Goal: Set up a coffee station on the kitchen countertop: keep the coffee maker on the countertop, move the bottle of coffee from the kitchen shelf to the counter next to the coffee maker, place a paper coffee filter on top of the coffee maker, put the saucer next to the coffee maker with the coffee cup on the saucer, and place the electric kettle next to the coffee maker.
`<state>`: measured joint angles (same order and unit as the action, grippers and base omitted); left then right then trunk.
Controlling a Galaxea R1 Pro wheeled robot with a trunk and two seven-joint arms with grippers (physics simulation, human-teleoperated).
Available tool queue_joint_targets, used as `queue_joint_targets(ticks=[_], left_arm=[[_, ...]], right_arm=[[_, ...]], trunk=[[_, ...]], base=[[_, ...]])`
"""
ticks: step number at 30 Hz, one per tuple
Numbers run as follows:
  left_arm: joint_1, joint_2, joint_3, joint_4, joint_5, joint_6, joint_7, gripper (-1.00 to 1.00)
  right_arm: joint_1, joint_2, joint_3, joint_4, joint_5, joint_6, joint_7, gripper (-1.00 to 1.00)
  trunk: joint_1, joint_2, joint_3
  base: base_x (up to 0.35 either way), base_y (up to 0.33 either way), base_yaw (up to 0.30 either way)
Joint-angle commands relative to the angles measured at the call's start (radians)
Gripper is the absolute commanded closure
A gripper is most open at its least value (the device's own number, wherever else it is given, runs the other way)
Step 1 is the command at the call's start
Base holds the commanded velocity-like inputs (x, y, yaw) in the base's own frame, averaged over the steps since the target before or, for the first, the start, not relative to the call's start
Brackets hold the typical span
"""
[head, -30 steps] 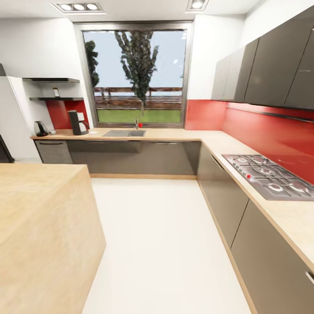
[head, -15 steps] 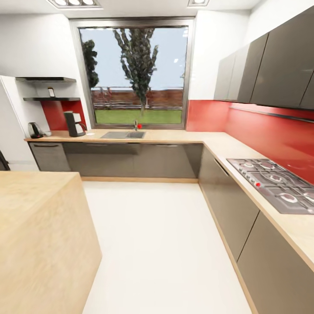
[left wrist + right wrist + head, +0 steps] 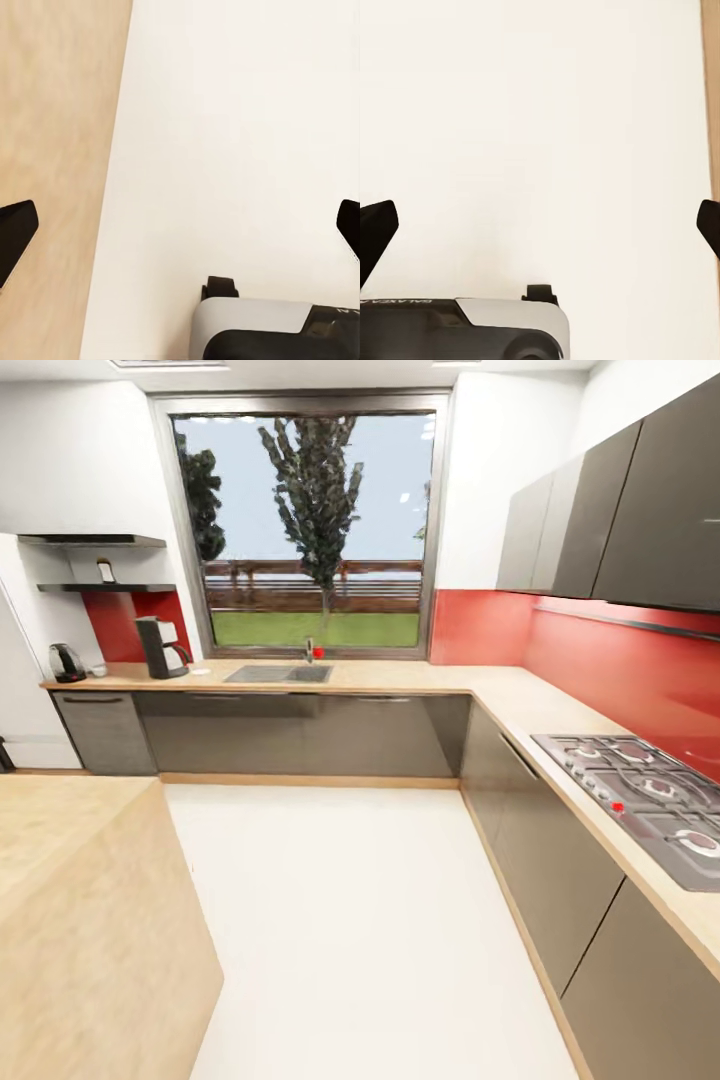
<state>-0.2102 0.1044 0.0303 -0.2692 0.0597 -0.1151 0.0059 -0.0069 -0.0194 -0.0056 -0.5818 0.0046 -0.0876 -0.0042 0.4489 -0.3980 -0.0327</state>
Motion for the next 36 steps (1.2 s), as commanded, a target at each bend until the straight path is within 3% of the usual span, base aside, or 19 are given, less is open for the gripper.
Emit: queue_joint_targets(ticks=[1, 36], left_arm=[[-0.001, 0.000, 0.000, 0.001, 0.006, -0.003, 0.000, -1.00], [0.000, 0.000, 0.000, 0.001, 0.007, -0.025, 0.000, -1.00]], right_arm=[[-0.001, 0.000, -0.001, 0.000, 0.001, -0.003, 0.000, -1.00], [-0.001, 0.000, -0.001, 0.000, 0.000, -0.003, 0.000, -1.00]], trunk=[[0.001, -0.002, -0.002], [0.001, -0.002, -0.002]], base=[[0.333, 0.000, 0.000], [0.333, 0.000, 0.000]])
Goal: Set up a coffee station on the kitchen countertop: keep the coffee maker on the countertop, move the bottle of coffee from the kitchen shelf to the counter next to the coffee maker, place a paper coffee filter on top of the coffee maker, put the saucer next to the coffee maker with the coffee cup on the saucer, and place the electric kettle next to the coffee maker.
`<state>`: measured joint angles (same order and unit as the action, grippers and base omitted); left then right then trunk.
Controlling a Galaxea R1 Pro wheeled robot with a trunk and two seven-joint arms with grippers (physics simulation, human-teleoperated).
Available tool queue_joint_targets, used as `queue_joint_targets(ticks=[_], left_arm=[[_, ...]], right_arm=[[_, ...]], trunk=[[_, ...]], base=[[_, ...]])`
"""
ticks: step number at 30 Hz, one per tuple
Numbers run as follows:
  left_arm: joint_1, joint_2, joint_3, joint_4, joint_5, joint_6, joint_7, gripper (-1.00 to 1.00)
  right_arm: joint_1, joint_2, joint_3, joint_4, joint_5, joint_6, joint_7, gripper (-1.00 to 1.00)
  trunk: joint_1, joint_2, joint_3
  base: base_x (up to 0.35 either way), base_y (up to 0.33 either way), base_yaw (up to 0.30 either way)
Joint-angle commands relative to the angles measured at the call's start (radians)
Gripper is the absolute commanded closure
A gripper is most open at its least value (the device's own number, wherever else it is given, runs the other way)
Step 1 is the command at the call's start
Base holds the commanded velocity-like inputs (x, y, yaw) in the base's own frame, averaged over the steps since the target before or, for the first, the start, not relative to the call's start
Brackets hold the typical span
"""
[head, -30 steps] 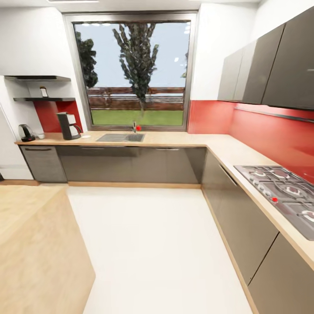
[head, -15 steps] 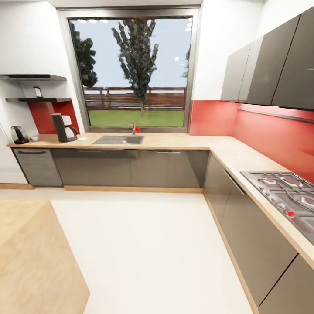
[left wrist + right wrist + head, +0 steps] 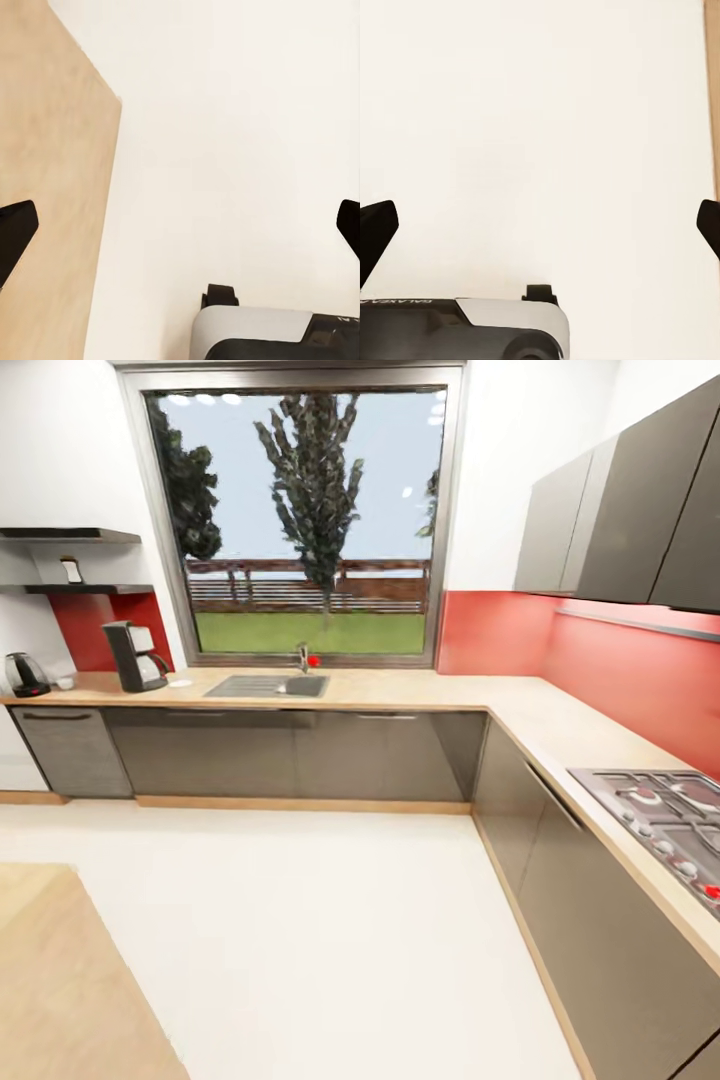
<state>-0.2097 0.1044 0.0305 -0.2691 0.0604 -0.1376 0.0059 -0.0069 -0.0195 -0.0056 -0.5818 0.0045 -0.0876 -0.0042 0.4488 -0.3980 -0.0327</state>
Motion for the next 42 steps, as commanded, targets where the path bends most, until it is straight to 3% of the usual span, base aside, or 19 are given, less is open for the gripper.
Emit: queue_joint_targets(ticks=[1, 30, 42], left_arm=[[-0.001, 0.000, 0.000, 0.001, 0.007, -0.003, 0.000, -1.00], [-0.001, 0.000, 0.000, 0.001, 0.007, -0.005, 0.000, -1.00], [-0.001, 0.000, 0.000, 0.001, 0.007, -0.005, 0.000, -1.00]], right_arm=[[-0.001, 0.000, -0.001, 0.000, 0.000, -0.003, 0.000, -1.00], [-0.001, 0.001, -0.001, -0.001, 0.000, -0.003, 0.000, -1.00], [-0.001, 0.001, -0.001, 0.000, 0.000, -0.003, 0.000, -1.00]], trunk=[[0.001, -0.002, -0.002], [0.001, -0.002, -0.002], [0.001, -0.002, -0.002]], base=[[0.333, 0.000, 0.000], [0.333, 0.000, 0.001], [0.333, 0.000, 0.228]])
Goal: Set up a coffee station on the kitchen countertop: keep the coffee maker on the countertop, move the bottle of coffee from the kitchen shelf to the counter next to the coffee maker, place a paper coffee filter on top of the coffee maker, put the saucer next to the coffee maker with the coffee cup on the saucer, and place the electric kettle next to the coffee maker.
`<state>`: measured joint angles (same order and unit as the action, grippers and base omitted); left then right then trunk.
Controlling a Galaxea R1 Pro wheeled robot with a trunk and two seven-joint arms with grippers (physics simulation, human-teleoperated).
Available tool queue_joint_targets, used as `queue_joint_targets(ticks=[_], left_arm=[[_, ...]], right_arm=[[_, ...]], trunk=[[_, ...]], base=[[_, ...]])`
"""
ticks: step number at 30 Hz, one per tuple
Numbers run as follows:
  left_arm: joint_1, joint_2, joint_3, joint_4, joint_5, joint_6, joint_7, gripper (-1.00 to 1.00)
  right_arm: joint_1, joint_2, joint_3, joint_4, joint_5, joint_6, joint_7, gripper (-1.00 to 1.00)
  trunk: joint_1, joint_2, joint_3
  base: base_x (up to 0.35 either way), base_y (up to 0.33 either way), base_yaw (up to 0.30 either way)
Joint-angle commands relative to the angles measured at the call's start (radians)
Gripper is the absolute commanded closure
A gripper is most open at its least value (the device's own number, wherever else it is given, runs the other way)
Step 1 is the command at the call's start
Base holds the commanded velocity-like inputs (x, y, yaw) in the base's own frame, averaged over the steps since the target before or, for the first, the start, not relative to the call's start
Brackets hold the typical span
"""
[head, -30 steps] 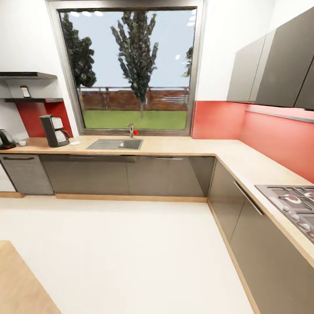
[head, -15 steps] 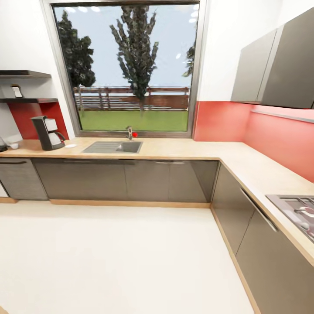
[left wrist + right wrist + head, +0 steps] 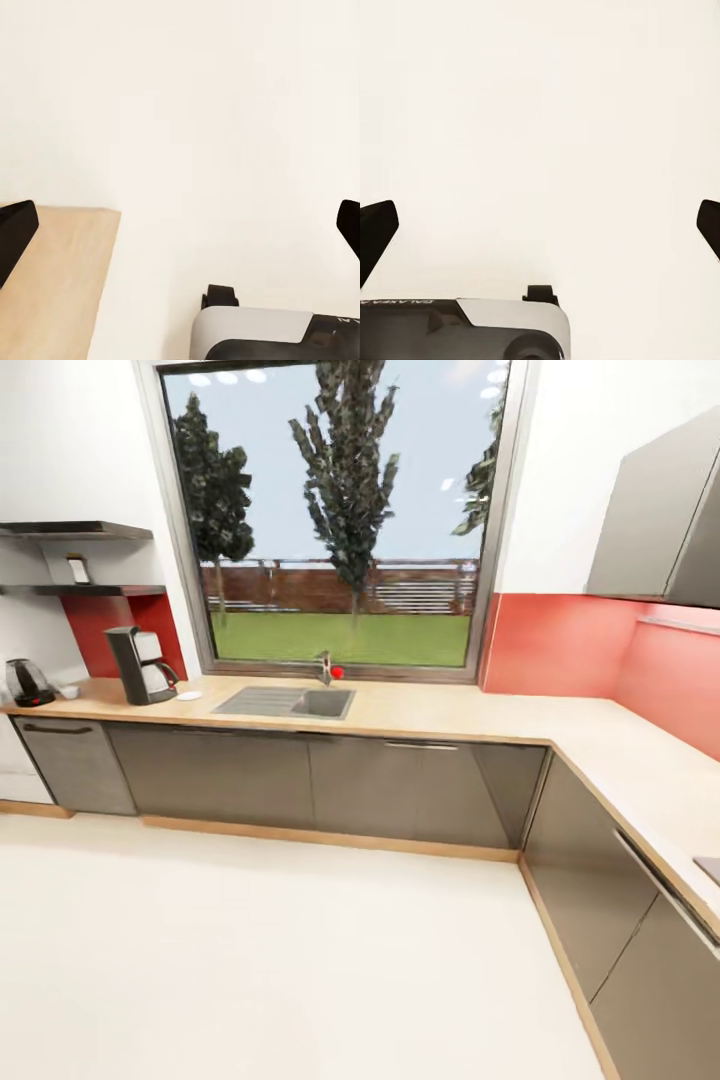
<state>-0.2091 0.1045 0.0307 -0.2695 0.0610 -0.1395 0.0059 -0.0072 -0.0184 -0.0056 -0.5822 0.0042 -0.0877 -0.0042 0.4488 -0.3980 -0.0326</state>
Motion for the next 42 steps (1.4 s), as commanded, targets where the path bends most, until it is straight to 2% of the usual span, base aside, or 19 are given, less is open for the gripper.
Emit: queue_joint_targets(ticks=[1, 7, 34, 42], left_arm=[[-0.001, 0.000, 0.000, 0.001, 0.006, -0.003, 0.000, -1.00], [-0.001, 0.000, 0.000, 0.001, 0.006, -0.003, 0.000, -1.00], [-0.001, 0.000, 0.000, 0.001, 0.006, -0.003, 0.000, -1.00], [-0.002, 0.000, 0.000, 0.001, 0.006, -0.003, 0.000, -1.00]], right_arm=[[0.000, 0.000, -0.001, 0.000, 0.000, -0.003, 0.000, -1.00], [0.000, 0.000, -0.001, 0.001, 0.000, -0.003, 0.000, -1.00], [0.000, 0.000, -0.001, 0.001, 0.000, -0.003, 0.000, -1.00], [0.000, 0.000, -0.001, 0.001, 0.000, -0.003, 0.000, -1.00]], trunk=[[0.001, -0.002, -0.002], [0.001, -0.002, -0.002], [0.001, -0.002, -0.002], [0.001, -0.002, -0.002]], base=[[0.333, 0.000, 0.269], [0.333, 0.000, 0.170], [0.333, 0.000, 0.007], [0.333, 0.000, 0.159]])
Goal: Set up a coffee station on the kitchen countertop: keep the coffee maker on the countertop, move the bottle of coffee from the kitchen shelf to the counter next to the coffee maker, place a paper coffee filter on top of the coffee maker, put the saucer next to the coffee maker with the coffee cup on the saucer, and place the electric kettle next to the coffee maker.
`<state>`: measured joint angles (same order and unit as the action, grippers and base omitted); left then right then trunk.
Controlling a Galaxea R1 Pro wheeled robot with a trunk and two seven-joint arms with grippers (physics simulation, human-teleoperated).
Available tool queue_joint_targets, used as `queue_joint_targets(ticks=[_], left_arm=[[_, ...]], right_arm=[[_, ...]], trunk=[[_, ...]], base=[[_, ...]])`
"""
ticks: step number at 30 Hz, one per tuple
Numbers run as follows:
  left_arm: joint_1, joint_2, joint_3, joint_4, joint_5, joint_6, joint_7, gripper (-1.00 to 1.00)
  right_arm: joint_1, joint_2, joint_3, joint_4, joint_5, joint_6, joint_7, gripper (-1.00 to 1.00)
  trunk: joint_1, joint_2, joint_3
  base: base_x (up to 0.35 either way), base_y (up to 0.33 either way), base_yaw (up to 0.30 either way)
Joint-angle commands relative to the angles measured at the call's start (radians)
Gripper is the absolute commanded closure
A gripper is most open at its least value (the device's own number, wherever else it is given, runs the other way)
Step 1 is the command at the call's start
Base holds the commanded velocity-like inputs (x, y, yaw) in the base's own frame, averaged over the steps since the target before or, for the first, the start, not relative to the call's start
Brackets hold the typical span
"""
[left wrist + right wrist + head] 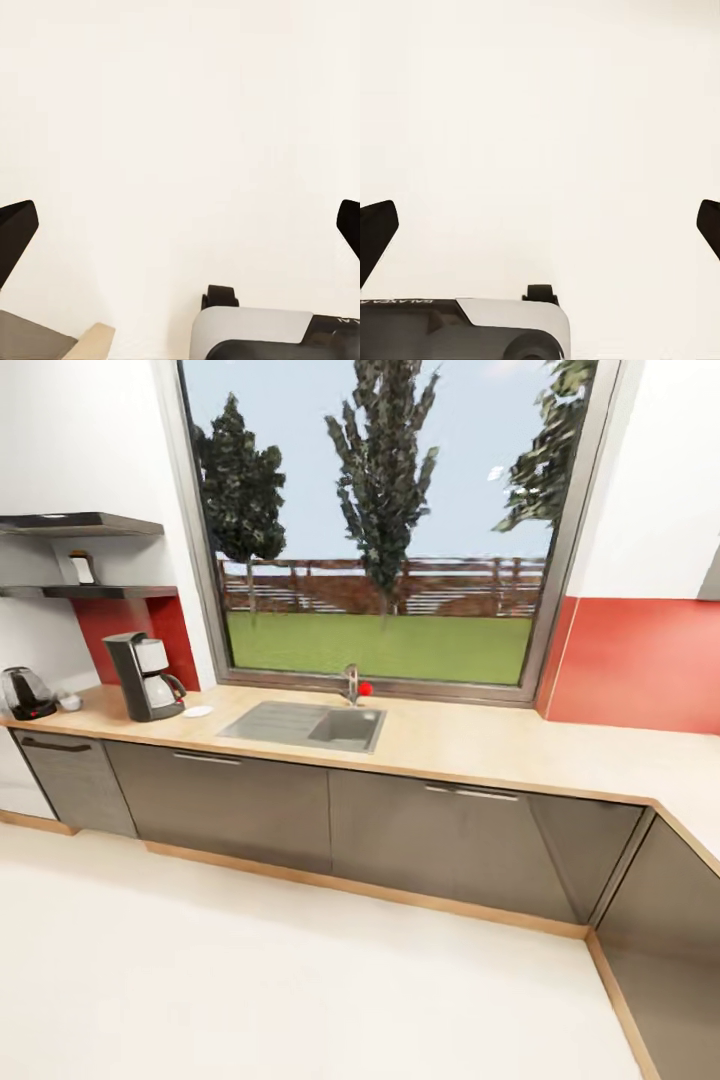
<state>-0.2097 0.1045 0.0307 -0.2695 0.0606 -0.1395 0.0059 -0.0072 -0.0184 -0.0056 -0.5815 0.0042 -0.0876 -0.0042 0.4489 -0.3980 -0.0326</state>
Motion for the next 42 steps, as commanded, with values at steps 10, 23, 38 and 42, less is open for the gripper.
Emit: queue_joint_targets(ticks=[10, 23, 38, 42], left_arm=[[0.000, 0.000, 0.000, 0.001, 0.007, -0.003, 0.000, -1.00], [0.000, 0.000, 0.000, 0.001, 0.007, -0.003, 0.000, -1.00], [-0.001, 0.001, 0.001, 0.001, 0.007, -0.003, 0.000, -1.00], [-0.001, 0.001, 0.001, 0.001, 0.007, -0.003, 0.001, -1.00]], right_arm=[[-0.001, 0.000, -0.001, 0.000, 0.000, -0.003, 0.000, -1.00], [-0.001, 0.000, -0.001, 0.000, 0.000, -0.003, 0.000, -1.00], [-0.001, 0.000, -0.001, 0.000, 0.000, -0.003, 0.000, -1.00], [-0.001, 0.000, -0.001, 0.000, 0.000, -0.003, 0.000, -1.00]], trunk=[[0.001, -0.002, -0.002], [0.001, -0.002, -0.002], [0.001, -0.002, -0.002], [0.001, -0.002, -0.002]], base=[[0.333, 0.000, 0.270], [0.333, 0.000, 0.277], [0.333, 0.113, 0.277], [0.315, 0.187, 0.277]])
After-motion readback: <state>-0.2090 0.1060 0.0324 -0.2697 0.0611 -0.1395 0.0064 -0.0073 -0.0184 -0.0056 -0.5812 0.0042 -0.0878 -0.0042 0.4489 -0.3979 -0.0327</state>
